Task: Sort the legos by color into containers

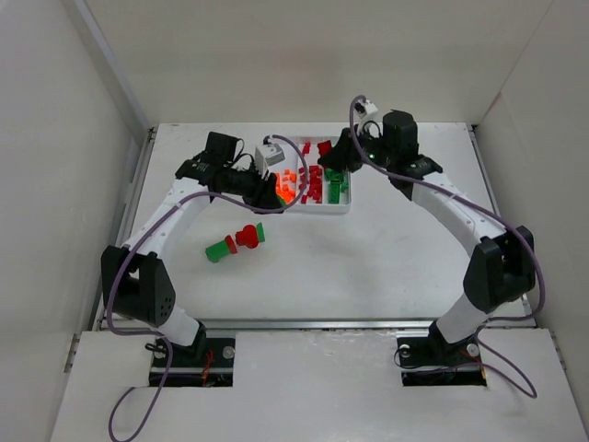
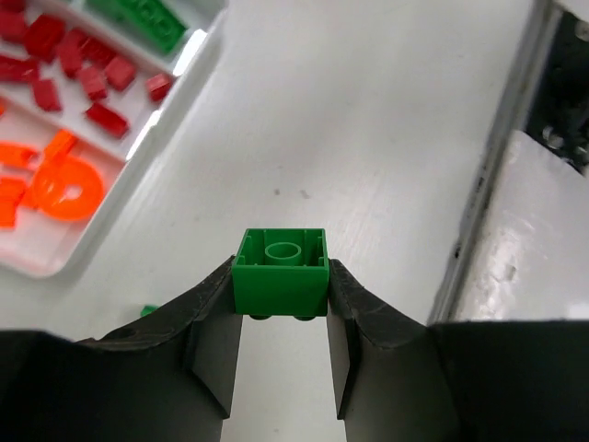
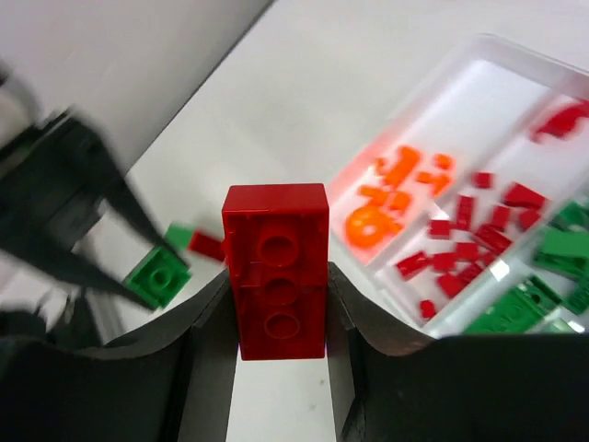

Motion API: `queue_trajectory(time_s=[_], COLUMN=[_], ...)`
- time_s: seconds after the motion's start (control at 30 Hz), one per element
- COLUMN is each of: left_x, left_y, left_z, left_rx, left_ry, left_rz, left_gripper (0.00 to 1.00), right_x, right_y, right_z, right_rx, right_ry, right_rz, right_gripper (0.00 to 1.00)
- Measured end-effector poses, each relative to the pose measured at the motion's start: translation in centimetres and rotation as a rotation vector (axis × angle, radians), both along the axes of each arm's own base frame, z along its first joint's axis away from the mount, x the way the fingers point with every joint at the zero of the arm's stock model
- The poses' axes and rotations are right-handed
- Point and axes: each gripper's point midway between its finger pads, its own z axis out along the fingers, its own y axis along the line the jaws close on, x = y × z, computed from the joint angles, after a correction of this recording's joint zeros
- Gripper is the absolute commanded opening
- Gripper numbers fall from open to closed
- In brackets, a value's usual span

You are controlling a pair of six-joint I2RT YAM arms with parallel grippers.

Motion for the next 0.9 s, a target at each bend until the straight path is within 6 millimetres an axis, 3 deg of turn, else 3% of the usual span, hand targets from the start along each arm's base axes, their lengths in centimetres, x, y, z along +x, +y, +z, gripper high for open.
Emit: queue_trajectory(time_s=[0.1, 0.2, 0.33, 0.37, 0.47, 0.57, 0.67, 0.73, 0.77, 0.9], left_x=[1.5, 2.9, 3.6, 3.7, 3.9, 4.0, 4.1, 4.1, 4.1, 4.1], left_y=[1.1, 1.8, 2.1, 2.2, 2.3, 2.4, 2.4, 2.4, 2.4, 2.4], left_z=[-1.3, -1.4, -1.4, -1.4, -1.4, -1.3, -1.3, -1.3, -1.3, -1.3], left_rx=[0.064, 0.091, 0.106, 0.108, 0.113, 0.115, 0.117, 0.117, 0.116, 0.115], left_ry=[0.007, -0.014, -0.023, -0.026, -0.029, -0.03, -0.028, -0.025, -0.024, -0.022], left_rz=[0.105, 0.178, 0.221, 0.227, 0.241, 0.251, 0.258, 0.261, 0.263, 0.265], left_gripper=[0.0, 0.0, 0.0, 0.0, 0.0, 0.0, 0.0, 0.0, 0.0, 0.0], right_x=[3.5, 7.1, 10.6, 11.2, 12.4, 13.2, 14.6, 15.4, 15.8, 15.6], right_y=[-1.0, -0.6, -0.1, -0.1, -0.2, -0.1, 0.7, 1.4, 1.7, 1.8], right_z=[-2.0, -6.0, -12.5, -13.9, -16.6, -16.9, -15.5, -14.7, -14.4, -14.9], right_rx=[0.017, 0.012, -0.031, -0.043, -0.064, -0.064, -0.037, -0.023, -0.016, -0.033], right_ry=[0.09, 0.207, 0.327, 0.35, 0.388, 0.393, 0.365, 0.35, 0.341, 0.355], right_rz=[-0.167, -0.288, -0.398, -0.417, -0.458, -0.481, -0.466, -0.445, -0.436, -0.419], right_gripper=[0.0, 0.04, 0.2, 0.33, 0.45, 0.51, 0.66, 0.93, 1.0, 1.0])
